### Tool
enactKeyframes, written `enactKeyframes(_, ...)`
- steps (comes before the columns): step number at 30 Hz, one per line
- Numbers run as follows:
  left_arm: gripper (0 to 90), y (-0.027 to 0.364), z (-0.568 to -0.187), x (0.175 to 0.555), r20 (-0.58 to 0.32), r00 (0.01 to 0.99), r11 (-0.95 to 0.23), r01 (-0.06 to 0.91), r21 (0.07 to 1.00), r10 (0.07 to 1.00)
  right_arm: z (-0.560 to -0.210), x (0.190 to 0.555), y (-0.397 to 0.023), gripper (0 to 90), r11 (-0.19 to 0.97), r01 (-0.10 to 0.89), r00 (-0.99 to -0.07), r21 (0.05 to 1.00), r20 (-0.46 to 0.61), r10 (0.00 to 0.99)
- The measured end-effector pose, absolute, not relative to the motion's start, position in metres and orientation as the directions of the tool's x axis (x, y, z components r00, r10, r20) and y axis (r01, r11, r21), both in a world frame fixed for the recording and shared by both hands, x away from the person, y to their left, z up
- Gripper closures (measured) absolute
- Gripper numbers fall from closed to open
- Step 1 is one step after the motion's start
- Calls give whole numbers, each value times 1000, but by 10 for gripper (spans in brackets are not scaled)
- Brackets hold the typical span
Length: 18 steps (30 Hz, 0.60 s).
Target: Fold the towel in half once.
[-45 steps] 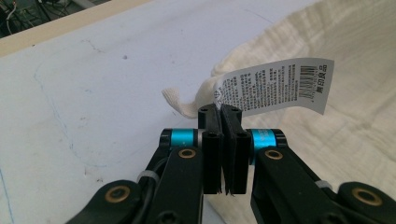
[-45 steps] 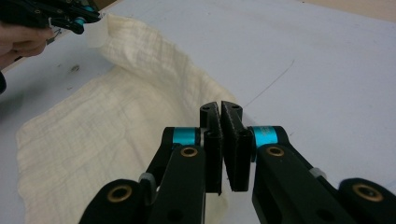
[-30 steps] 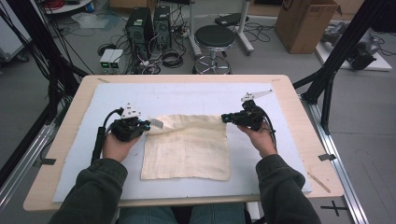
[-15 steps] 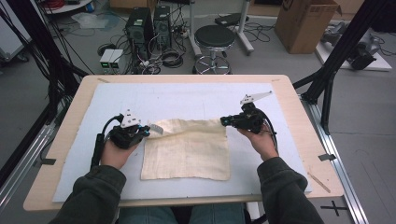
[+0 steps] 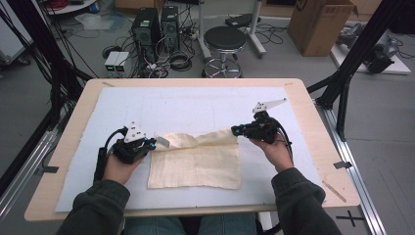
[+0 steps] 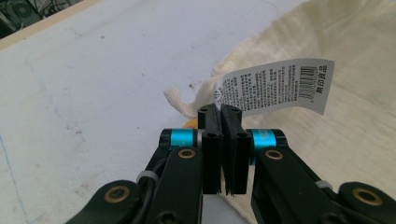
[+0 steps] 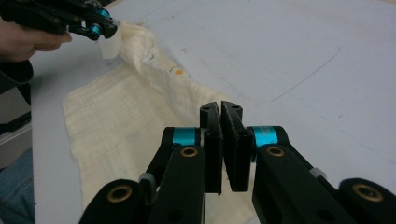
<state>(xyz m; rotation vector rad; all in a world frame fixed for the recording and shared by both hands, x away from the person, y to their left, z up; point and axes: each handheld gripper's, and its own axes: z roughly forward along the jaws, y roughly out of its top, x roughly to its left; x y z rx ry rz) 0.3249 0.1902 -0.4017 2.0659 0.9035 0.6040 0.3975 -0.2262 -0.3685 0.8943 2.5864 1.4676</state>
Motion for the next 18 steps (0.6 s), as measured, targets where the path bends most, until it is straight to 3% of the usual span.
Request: enactKeyframes(18,864,188,-411,303,120,656,-461,378,803,746,-391,373,-233,874,398,485,-830,779,266,491)
